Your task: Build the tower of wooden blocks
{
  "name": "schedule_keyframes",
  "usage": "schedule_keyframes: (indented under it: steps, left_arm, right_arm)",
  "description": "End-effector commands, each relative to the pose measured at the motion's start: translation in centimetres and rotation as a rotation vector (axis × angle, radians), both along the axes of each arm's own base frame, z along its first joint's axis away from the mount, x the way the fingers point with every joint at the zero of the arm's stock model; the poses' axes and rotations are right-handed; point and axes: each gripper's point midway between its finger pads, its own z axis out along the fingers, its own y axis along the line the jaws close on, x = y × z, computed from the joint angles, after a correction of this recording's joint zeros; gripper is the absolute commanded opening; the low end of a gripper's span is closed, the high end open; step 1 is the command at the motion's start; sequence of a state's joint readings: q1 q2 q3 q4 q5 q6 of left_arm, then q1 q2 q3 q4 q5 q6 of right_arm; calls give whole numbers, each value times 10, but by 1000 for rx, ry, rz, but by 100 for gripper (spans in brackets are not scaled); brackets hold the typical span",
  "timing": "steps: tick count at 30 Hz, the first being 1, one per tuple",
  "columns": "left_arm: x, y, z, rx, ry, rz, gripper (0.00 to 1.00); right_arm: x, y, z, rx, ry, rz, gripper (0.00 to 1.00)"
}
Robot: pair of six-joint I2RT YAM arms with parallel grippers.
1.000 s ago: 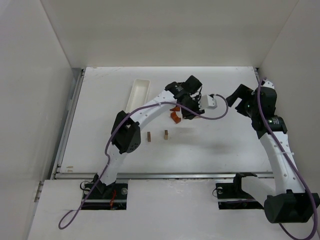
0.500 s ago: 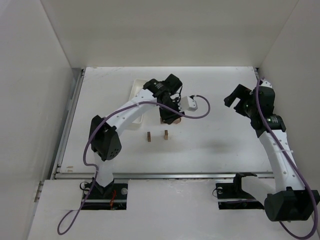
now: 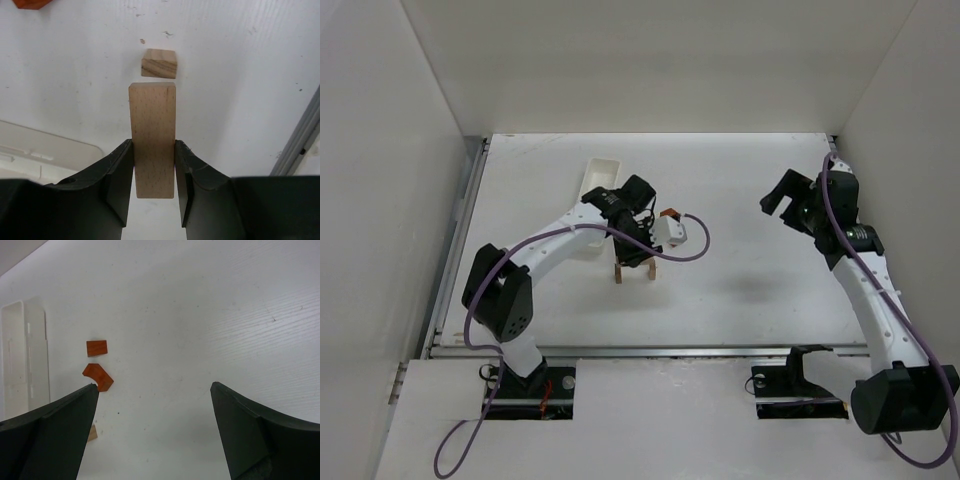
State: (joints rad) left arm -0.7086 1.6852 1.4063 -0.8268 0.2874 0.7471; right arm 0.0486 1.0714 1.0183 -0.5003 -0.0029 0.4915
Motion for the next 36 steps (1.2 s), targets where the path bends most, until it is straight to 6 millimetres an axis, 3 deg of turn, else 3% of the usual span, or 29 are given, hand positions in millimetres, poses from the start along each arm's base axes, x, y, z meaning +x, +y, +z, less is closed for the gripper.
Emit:
schedule_keyframes:
  steps: [1,8,14,16,25,36]
  left_arm:
    - [22,-4,21,-94,-122,-9,0]
    - [31,3,18,-90,-173,-64,0]
    - [23,-4,18,-129,-130,-76,0]
    - [16,1,7,-109,-103,-76,0]
    - [-2,-4,-3,-130,-42,-74,0]
    - [-6,-3,-8,-123,-46,-80,0]
  right_arm:
    - [12,4,29,4,-87,2,100]
    - [13,8,26,-4,-78,4,100]
    - [15,10,27,-1,-78,1,100]
    - [15,13,27,0,-78,10,100]
    - [14,11,23,-6,-70,2,100]
    - [15,11,20,-7,-60,2,100]
